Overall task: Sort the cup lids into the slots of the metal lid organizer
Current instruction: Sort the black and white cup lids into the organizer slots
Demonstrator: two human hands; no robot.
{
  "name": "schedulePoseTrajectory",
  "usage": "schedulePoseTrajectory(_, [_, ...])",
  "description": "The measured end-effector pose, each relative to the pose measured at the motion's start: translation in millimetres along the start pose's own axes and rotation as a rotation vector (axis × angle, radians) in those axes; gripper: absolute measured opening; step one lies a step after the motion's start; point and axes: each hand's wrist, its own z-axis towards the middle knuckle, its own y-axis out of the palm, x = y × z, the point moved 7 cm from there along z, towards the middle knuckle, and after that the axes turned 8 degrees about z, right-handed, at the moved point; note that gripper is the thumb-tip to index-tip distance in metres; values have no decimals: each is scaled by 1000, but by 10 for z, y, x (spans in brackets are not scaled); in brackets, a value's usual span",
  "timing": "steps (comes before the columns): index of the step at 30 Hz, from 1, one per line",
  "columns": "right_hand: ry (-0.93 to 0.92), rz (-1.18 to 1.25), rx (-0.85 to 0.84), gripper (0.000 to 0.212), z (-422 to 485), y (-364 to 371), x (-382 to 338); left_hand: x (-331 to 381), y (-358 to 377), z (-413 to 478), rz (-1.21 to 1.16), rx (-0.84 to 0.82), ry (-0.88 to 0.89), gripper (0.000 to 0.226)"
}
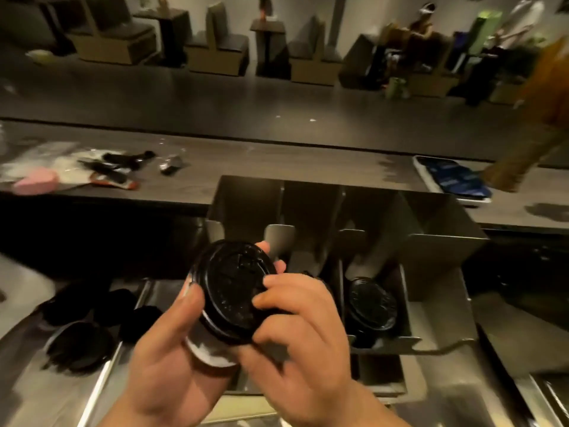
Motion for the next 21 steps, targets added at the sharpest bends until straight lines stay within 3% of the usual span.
schedulePoseTrajectory(2, [7,-56,-2,27,19,-210,-34,-171,110,163,4,-31,-95,77])
schedulePoseTrajectory(4, [125,-65,-10,39,38,-471,8,-317,117,293,74,-64,-188,76])
schedulePoseTrajectory(7, [586,107,-157,58,-7,-791,238,-578,103,426,132,-96,-361,74])
schedulePoseTrajectory(9, [775,206,-301,66,-110,-914,321,-773,98,477,175,-60,-457,73])
schedulePoseTrajectory(11, [798,158,-373,68,-155,-1032,351,-936,110,519,214,-5,-531,73])
schedulePoseTrajectory(15, [848,230,-311,63,-269,-1167,461,-1103,180,609,208,-28,-557,73])
schedulePoseTrajectory(18, [808,189,-178,61,-320,-1286,593,-1116,120,615,188,109,-570,75])
schedulePoseTrajectory(21, [751,-79,34,61,-365,-1566,771,-1067,-72,591,80,352,-462,71])
